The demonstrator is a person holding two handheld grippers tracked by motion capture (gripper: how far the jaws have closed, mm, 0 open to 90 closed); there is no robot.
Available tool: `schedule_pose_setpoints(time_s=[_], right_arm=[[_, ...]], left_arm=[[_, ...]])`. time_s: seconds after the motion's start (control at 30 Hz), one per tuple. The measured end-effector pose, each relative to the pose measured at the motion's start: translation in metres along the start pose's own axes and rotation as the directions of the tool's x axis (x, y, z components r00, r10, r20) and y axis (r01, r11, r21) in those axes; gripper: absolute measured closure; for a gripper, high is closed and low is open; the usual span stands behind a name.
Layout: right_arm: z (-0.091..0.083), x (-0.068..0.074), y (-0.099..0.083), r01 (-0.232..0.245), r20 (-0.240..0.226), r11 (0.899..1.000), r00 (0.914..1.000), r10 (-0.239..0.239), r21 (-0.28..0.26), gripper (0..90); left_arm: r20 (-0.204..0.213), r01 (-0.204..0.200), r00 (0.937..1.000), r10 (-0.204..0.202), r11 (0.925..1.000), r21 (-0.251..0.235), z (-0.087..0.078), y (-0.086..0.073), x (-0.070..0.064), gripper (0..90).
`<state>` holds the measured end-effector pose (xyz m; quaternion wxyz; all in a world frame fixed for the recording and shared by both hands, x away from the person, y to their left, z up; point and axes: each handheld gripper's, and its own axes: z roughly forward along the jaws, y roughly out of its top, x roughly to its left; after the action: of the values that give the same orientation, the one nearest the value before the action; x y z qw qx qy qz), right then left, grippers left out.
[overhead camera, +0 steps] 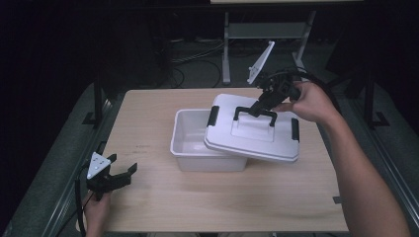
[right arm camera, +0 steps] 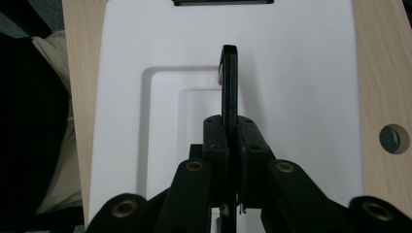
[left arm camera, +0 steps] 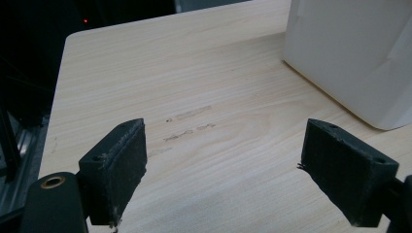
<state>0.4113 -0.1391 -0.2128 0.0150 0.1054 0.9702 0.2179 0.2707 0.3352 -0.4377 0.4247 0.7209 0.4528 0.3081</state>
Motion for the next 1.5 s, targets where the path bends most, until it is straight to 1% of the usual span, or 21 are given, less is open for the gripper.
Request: schedule_pose_setpoints(time_s=[0.03,0.07,0.13,0.2,0.3,0.43,0.67,0.7,0.87,0.9,0.93,0.97,1.13,1.23,1.33,1.5], right_arm=[[0.002,-0.002,0.005,0.01,-0.006,1.0,0.9999,-0.01,-0.003,84.5],[0.002,-0.002,0.005,0.01,-0.006,1.0,0.9999,-0.01,-0.003,84.5],[0.005,-0.004,0.013,0.026,-0.011,1.0,0.9996,-0.026,-0.005,84.5],[0.007,-0.005,0.018,0.028,-0.02,1.0,0.9994,-0.028,-0.002,84.5],[0.008,-0.005,0.022,0.035,-0.026,0.999,0.999,-0.035,-0.005,84.5],[0.011,-0.008,0.031,0.049,-0.029,0.999,0.9984,-0.05,-0.013,84.5],[0.017,-0.009,0.042,0.066,-0.036,0.998,0.9971,-0.067,-0.013,84.5],[0.019,-0.009,0.047,0.075,-0.039,0.997,0.9963,-0.076,-0.014,84.5],[0.024,-0.011,0.054,0.085,-0.046,0.996,0.9953,-0.086,-0.016,84.5],[0.027,-0.011,0.058,0.097,-0.051,0.995,0.9939,-0.098,-0.014,84.5],[0.027,-0.011,0.058,0.097,-0.051,0.995,0.9939,-0.098,-0.014,84.5],[0.03,-0.012,0.063,0.103,-0.054,0.995,0.9932,-0.103,-0.012,84.5],[0.034,-0.014,0.069,0.11,-0.056,0.994,0.9923,-0.111,-0.021,84.5],[0.041,-0.016,0.074,0.119,-0.063,0.993,0.9908,-0.12,-0.019,84.5],[0.043,-0.016,0.076,0.119,-0.066,0.993,0.9906,-0.12,-0.019,84.5],[0.054,-0.017,0.082,0.127,-0.08,0.992,0.9886,-0.128,-0.014,84.5]], left_arm=[[-0.002,0.002,1.0,-0.002,1.0,-0.002,0.0,0.0,0.0,16.1],[-0.002,0.002,1.0,-0.002,1.0,-0.002,0.0,0.0,0.0,16.1],[-0.002,0.006,1.0,-0.006,1.0,-0.004,0.0,0.0,0.001,16.1],[-0.002,0.006,1.0,-0.006,1.0,-0.004,0.0,0.0,0.001,16.1],[-0.002,0.008,1.0,-0.008,1.0,-0.005,0.0,0.0,0.001,16.1],[-0.005,0.005,1.0,-0.005,1.0,-0.004,0.0,0.0,0.002,16.1],[-0.005,0.006,1.0,-0.006,1.0,-0.007,-0.001,0.0,0.001,16.0],[-0.003,0.007,1.0,-0.007,1.0,-0.007,-0.001,0.0,0.002,16.1],[-0.003,0.006,1.0,-0.006,1.0,-0.007,-0.001,0.0,0.002,16.1],[-0.006,0.009,0.9999,-0.009,0.9999,-0.01,-0.001,0.0,0.003,16.1],[-0.006,0.009,0.9999,-0.009,0.9999,-0.01,-0.001,0.0,0.003,16.0],[-0.007,0.008,0.9999,-0.008,0.9999,-0.009,-0.002,0.0,0.003,16.1],[-0.005,0.011,0.9999,-0.012,0.9999,-0.01,-0.002,-0.001,0.004,16.0],[-0.006,0.011,0.9999,-0.011,0.9999,-0.013,-0.003,-0.001,0.004,16.1],[-0.001,0.016,0.9999,-0.016,0.9998,-0.014,-0.003,-0.001,0.004,16.1],[-0.002,0.011,0.9999,-0.011,0.9999,-0.013,-0.003,-0.001,0.004,16.1]])
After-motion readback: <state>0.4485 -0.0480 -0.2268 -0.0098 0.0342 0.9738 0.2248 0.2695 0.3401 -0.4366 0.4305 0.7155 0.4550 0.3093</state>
